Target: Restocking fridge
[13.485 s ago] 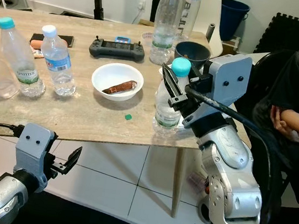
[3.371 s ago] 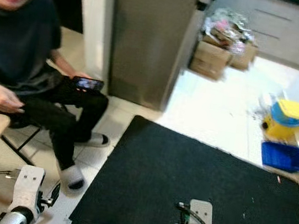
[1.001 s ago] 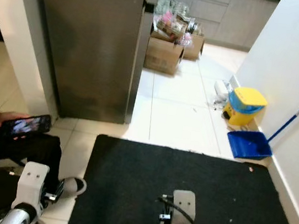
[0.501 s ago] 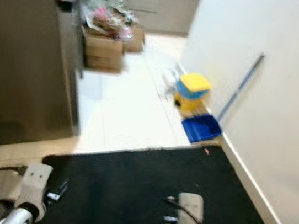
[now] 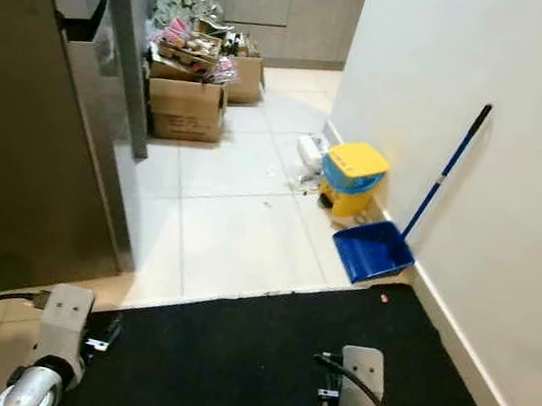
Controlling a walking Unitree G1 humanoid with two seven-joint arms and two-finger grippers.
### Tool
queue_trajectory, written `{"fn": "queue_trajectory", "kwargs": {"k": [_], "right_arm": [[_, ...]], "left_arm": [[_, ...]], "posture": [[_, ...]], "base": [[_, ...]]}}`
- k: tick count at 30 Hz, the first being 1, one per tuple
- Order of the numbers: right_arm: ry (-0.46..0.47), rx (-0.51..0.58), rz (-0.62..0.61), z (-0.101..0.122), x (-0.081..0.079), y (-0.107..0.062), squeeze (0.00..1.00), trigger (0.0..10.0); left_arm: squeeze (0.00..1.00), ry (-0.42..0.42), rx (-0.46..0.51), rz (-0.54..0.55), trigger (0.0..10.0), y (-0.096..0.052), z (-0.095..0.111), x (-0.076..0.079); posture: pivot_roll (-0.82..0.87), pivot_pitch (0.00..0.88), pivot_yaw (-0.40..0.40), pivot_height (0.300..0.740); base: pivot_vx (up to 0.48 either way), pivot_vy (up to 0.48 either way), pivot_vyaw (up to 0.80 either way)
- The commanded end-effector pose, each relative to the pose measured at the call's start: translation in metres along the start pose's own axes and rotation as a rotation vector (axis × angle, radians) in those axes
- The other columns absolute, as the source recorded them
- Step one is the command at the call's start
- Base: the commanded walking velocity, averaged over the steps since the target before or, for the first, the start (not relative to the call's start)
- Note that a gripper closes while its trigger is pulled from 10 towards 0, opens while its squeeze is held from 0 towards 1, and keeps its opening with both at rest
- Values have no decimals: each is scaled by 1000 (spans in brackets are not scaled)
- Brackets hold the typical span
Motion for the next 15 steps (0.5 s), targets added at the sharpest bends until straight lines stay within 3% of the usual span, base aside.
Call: {"fn": "queue_trajectory", "kwargs": {"k": [1,8,15], "right_arm": [[-1,-18,-16,-3,3,-1,0,10000],[8,-19,-27,-2,0,1,0,10000],[14,-28,-40,-4,4,0,0,10000]], "left_arm": [[0,10,-24,15,10000,-1,-6,-6],[0,3,-33,41,10000,2,-6,-9],[0,8,-41,92,10000,0,-8,-31]], "posture": [[-88,167,12,707],[-94,182,17,707],[-83,187,14,707]], "base": [[412,0,488],[414,0,544],[413,0,483]]}}
Point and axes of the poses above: a point about 5 cm out from each wrist's last joint towards the gripper, its own y axis pointing out of the wrist towards the gripper, its own z axis along the axis of the wrist's last joint, x = y × z, the point moved 4 cm from there along y, pointing out of the wrist towards the gripper, and after that the axes turned 7 degrees about y, right-handed, at the moved point
